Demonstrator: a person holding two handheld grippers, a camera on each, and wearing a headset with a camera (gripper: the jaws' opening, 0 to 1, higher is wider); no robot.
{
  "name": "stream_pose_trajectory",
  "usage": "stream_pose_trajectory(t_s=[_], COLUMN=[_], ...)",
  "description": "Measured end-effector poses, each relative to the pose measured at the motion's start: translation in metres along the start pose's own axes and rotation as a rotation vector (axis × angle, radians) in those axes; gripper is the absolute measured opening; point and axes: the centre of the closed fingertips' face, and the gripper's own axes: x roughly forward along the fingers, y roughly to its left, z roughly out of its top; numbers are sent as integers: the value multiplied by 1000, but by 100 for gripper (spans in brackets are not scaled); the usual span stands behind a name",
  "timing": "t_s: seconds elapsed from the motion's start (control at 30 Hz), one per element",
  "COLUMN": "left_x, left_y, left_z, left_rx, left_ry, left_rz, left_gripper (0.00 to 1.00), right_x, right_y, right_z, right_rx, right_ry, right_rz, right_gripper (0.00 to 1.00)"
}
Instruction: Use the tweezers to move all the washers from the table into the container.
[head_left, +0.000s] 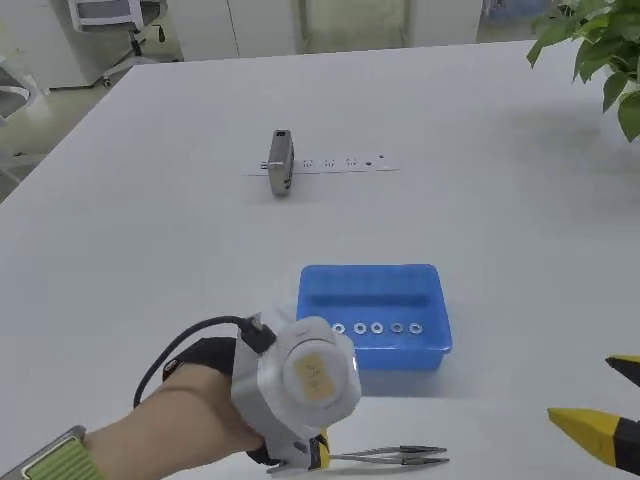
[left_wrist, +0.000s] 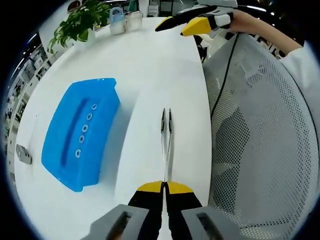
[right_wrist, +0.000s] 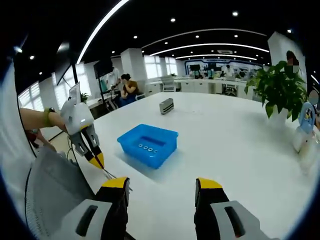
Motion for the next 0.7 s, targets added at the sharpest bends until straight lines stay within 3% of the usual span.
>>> stream_pose_trajectory(t_s=[0.13, 0.2, 0.47, 0.57, 0.7], left_x=[2, 2, 7, 10, 9], left_y=[0, 0, -2, -3, -5], left_z=[-2, -2, -6, -10, -11], left_rx=[-5, -6, -8, -5, -5], left_ry=[16, 19, 36, 54, 58], left_rz=[0, 2, -9, -13, -12], left_gripper=[0, 0, 0, 0, 0], right_x=[2, 4, -1, -10, -23], right_y=[7, 15, 38, 51, 56], right_z=[4, 9, 27, 28, 27], right_rx=[5, 22, -46, -28, 23], right_ry=[-2, -16, -37, -71, -134], right_rz=[-8, 12, 4, 5, -7], right_gripper=[54, 57, 59, 59, 59])
